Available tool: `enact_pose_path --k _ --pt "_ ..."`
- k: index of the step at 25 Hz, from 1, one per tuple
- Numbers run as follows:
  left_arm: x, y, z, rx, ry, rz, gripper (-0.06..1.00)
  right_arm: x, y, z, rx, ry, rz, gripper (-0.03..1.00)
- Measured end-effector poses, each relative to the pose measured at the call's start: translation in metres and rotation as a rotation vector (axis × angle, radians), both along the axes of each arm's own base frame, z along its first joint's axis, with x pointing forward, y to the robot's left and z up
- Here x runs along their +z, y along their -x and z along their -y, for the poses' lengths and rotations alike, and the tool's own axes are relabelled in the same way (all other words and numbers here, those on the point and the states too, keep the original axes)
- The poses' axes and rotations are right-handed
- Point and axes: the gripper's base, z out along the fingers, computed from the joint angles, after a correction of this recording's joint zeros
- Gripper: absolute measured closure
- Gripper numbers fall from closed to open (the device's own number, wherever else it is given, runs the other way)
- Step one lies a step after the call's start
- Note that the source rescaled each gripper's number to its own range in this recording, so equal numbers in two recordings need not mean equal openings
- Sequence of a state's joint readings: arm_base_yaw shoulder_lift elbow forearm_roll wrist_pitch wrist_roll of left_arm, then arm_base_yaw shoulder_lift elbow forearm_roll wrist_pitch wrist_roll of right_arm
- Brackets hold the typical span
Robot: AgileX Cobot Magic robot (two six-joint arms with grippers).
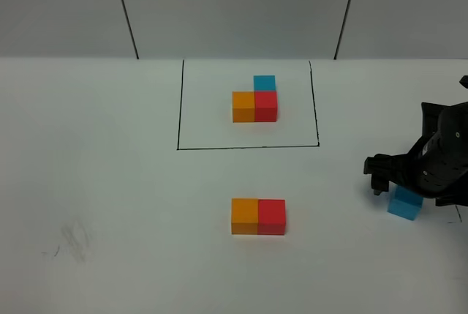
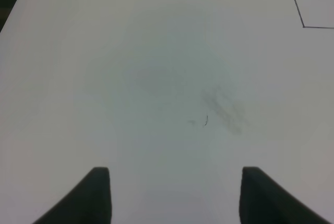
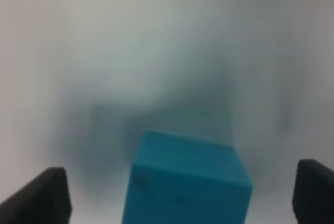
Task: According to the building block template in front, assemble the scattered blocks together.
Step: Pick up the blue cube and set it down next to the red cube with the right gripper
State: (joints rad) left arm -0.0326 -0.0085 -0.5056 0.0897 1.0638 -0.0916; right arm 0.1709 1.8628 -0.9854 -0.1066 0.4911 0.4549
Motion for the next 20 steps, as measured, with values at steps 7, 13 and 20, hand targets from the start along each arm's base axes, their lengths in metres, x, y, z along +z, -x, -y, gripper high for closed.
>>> enact_pose_path --k 7,13,20 --pt "0.0 0.0 0.0 0.0 0.0 0.0 0.73 -0.0092 -0.0019 -0.0005 0.002 0.0 -0.009 0.24" --pt "0.0 0.0 0.0 0.0 0.0 0.0 0.73 -0.0092 -0.0019 -0.0005 0.002 0.0 -0.008 0.52" --pt "0.0 0.0 0.0 0.0 0.0 0.0 0.73 -0.0096 -0.0003 -0.0001 0.002 0.004 -0.026 0.95"
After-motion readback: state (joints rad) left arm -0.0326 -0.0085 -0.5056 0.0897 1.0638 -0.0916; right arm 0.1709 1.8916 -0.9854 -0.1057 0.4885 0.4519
